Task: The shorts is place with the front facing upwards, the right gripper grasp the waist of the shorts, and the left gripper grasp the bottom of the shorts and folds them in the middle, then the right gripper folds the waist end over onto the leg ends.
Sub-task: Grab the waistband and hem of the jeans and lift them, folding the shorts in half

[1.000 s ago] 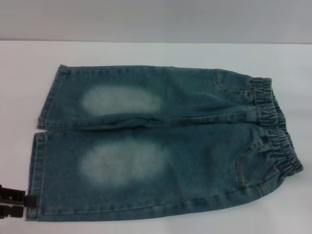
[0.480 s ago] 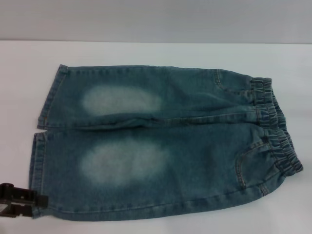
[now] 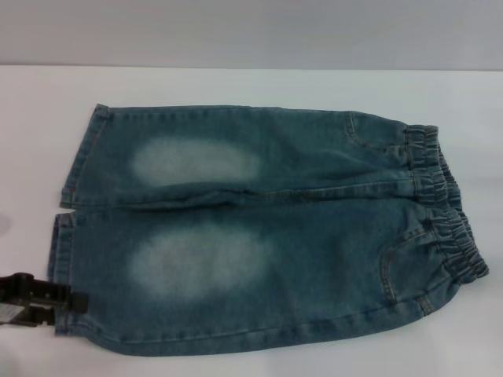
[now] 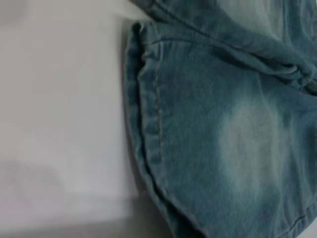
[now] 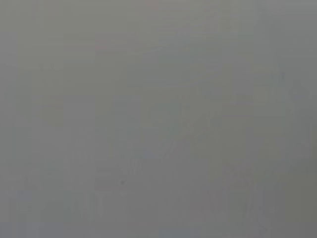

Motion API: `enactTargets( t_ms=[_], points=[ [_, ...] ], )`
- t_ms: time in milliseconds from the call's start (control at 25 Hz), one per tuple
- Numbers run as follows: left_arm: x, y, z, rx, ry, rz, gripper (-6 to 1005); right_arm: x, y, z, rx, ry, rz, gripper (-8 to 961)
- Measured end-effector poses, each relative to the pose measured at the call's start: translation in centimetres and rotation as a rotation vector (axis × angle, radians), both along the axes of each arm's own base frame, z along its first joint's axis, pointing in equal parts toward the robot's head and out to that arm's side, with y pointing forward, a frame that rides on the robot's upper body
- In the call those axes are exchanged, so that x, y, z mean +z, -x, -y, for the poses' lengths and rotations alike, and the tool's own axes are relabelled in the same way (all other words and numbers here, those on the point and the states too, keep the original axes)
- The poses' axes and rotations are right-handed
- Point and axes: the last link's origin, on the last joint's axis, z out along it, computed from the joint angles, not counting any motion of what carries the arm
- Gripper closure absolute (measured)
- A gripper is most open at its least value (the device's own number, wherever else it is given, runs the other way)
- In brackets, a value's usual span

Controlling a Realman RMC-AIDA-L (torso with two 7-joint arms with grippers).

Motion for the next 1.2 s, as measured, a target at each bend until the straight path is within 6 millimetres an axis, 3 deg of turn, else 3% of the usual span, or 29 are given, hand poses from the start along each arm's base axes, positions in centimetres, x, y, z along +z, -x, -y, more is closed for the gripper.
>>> enactTargets(
  t_ms=[920, 1200],
  points=[
    [-0.07, -0.28, 0.25, -0.036, 0.091, -0.043, 480, 0.28, -0.25, -0.07, -0.019, -0.02, -0.013, 289],
    [0.69, -0.03, -0.08, -0.038, 0.065, -0.063, 757, 0.25, -0.64, 0.25, -0.04, -0.027, -0.025, 289]
  ],
)
